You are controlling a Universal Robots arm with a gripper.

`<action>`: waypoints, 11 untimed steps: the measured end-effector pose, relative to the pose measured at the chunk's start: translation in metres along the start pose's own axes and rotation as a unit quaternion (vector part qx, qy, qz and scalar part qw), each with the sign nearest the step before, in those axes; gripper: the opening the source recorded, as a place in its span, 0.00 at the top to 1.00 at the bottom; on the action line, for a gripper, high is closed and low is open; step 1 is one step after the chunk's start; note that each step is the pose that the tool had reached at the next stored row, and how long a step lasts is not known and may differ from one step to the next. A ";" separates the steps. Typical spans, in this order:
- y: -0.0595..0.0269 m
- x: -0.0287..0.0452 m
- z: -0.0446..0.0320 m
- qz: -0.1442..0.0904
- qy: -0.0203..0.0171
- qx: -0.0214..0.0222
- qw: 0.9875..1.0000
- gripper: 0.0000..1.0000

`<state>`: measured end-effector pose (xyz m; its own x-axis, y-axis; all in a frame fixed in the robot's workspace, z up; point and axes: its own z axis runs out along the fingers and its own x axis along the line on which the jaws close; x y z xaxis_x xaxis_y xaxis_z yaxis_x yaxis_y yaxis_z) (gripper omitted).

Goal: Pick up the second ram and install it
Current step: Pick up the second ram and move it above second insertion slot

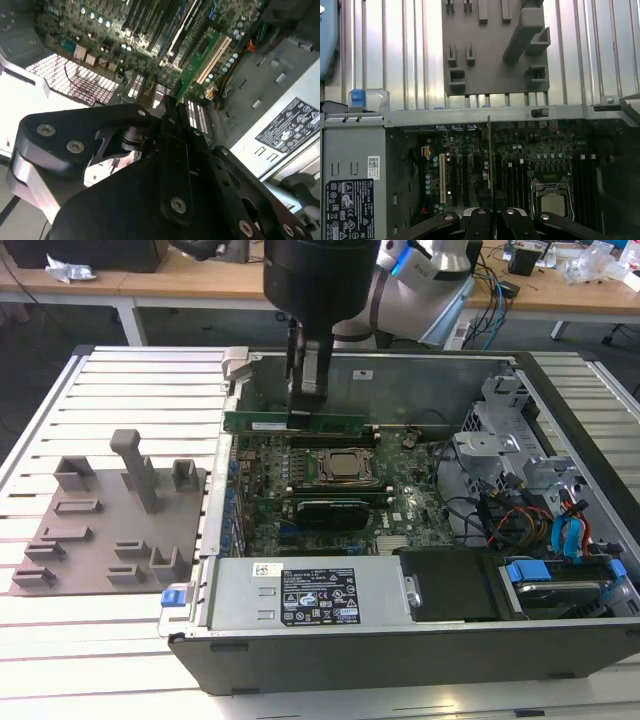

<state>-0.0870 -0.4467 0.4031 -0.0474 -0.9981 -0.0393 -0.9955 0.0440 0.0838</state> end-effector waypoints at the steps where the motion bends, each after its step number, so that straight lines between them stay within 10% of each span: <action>1: -0.0059 -0.0059 0.0004 0.000 0.000 0.000 1.000 0.87; 11: -0.0345 -0.0592 0.0091 0.000 -0.001 -0.003 1.000 0.87</action>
<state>-0.0506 -0.3887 0.3935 -0.0476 -0.9980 -0.0423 -0.9950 0.0436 0.0902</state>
